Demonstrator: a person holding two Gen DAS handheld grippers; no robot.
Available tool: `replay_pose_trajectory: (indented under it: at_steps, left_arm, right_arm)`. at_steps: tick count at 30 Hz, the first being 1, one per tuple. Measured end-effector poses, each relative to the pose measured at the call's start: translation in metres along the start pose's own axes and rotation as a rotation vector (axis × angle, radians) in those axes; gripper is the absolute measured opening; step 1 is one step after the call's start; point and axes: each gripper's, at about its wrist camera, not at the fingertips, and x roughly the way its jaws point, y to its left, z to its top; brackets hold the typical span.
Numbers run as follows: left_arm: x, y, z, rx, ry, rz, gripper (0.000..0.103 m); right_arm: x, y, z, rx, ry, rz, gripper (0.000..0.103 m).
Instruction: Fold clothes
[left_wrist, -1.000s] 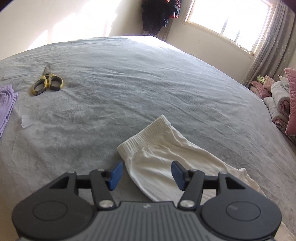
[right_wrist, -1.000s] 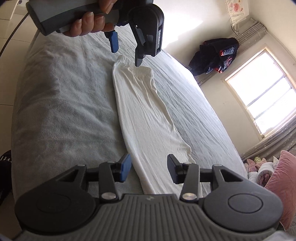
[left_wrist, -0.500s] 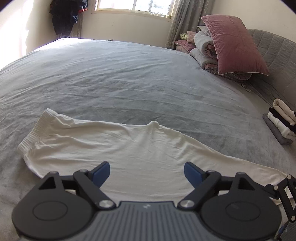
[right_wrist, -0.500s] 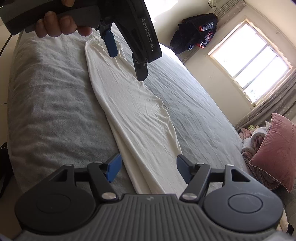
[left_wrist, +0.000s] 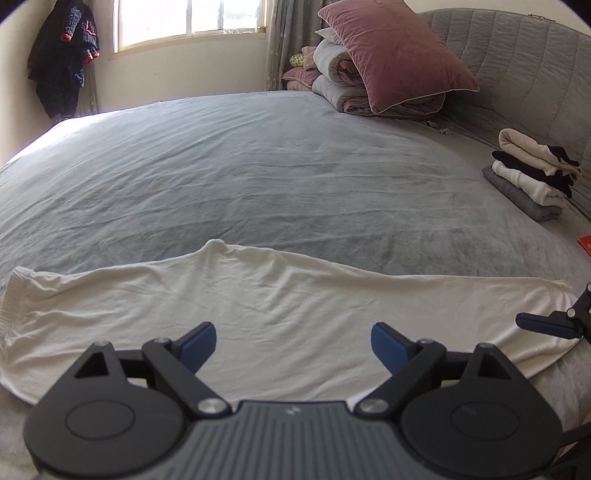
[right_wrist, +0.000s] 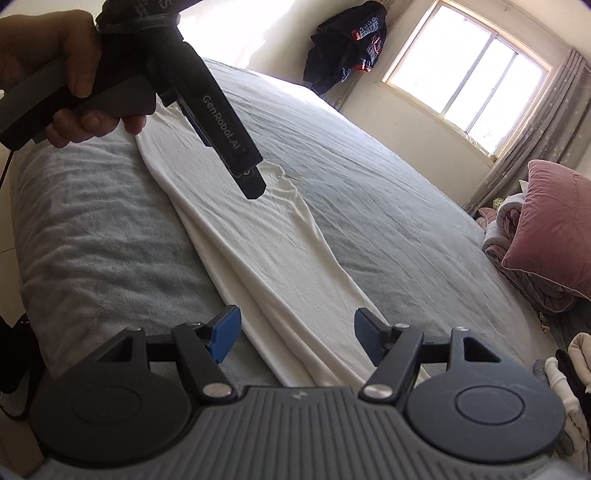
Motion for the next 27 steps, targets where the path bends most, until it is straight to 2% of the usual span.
replay_pose_trajectory:
  at_steps: [9, 17, 22, 27]
  left_arm:
    - [0.007, -0.022, 0.000, 0.042, -0.029, -0.002, 0.092]
    - [-0.009, -0.056, 0.004, 0.178, -0.114, -0.031, 0.092]
    - [-0.016, -0.072, 0.000, 0.239, -0.133, -0.030, 0.092]
    - [-0.022, -0.088, -0.005, 0.296, -0.150, -0.029, 0.092]
  right_arm:
    - [-0.023, -0.032, -0.021, 0.160, 0.003, 0.001, 0.071]
    - [-0.032, -0.058, -0.049, 0.285, 0.053, -0.023, 0.071]
    - [-0.035, -0.075, -0.060, 0.411, 0.061, 0.005, 0.071]
    - [-0.034, -0.079, -0.059, 0.429, 0.055, 0.013, 0.071]
